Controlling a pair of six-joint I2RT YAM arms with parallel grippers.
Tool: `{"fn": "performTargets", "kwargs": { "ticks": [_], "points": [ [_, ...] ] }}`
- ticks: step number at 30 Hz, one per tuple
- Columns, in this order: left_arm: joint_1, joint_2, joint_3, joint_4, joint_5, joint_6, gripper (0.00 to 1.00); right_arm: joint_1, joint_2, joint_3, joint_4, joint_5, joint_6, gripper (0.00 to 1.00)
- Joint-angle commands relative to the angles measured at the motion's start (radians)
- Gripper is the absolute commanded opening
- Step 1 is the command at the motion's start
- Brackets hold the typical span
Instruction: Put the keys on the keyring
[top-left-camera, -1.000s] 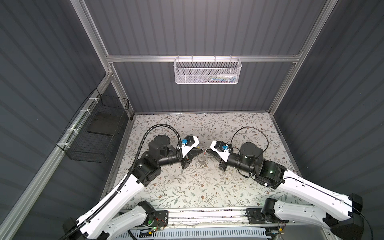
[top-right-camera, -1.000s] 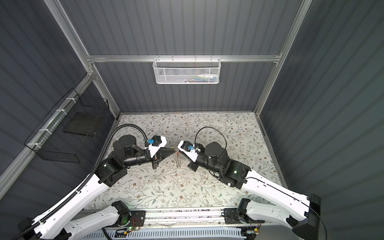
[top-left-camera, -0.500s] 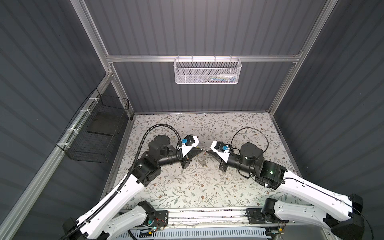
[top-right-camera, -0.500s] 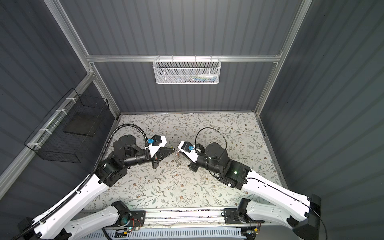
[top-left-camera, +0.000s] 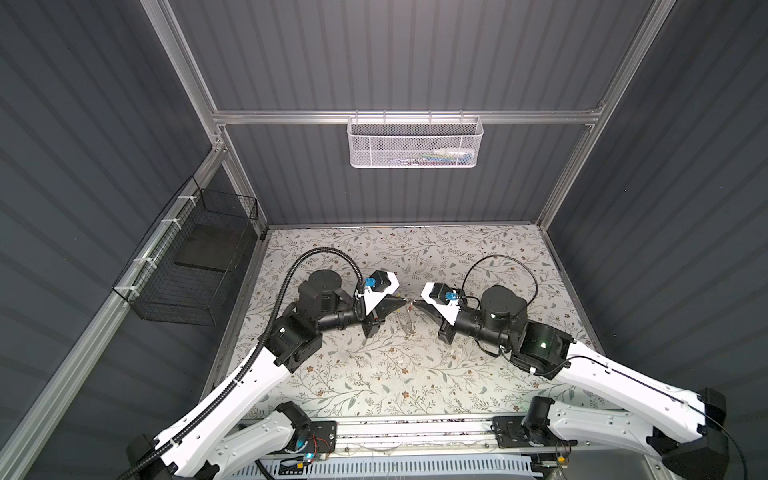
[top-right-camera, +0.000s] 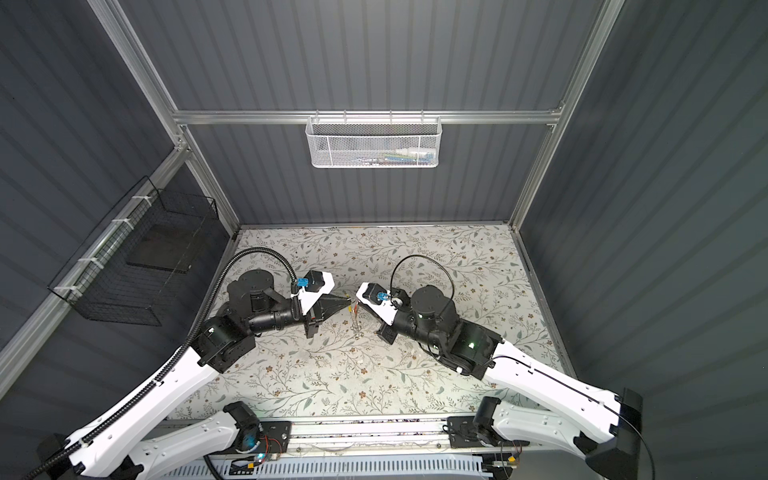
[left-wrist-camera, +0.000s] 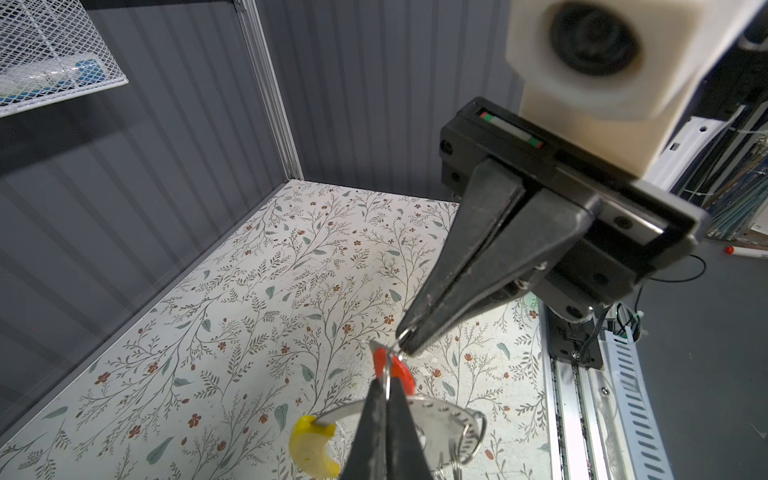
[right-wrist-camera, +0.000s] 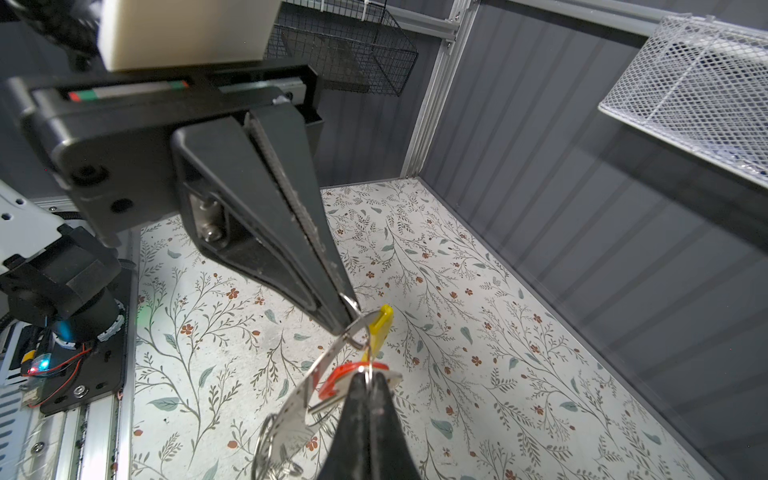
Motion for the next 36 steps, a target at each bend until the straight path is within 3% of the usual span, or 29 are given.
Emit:
{"fn": "performTargets", "kwargs": {
  "ticks": [1, 15, 25, 36],
  "points": [
    [-0.003, 0.000, 0.013, -0.005, 0.026, -0.002, 0.00, 0.007, -0.008, 0.001, 0.019, 0.004, 0.015, 0.01],
    [-0.002, 0.002, 0.013, -0.003, 0.010, -0.005, 0.00, 0.024, 0.006, 0.004, 0.008, -0.007, 0.001, 0.01],
    [-0.003, -0.002, 0.013, 0.004, -0.007, -0.010, 0.00, 0.059, 0.029, 0.010, -0.013, 0.036, -0.038, 0.01],
    [0.005, -0.054, -0.019, 0.077, -0.043, -0.075, 0.00, 0.060, 0.008, -0.049, 0.047, 0.081, 0.002, 0.02]
  ]
}}
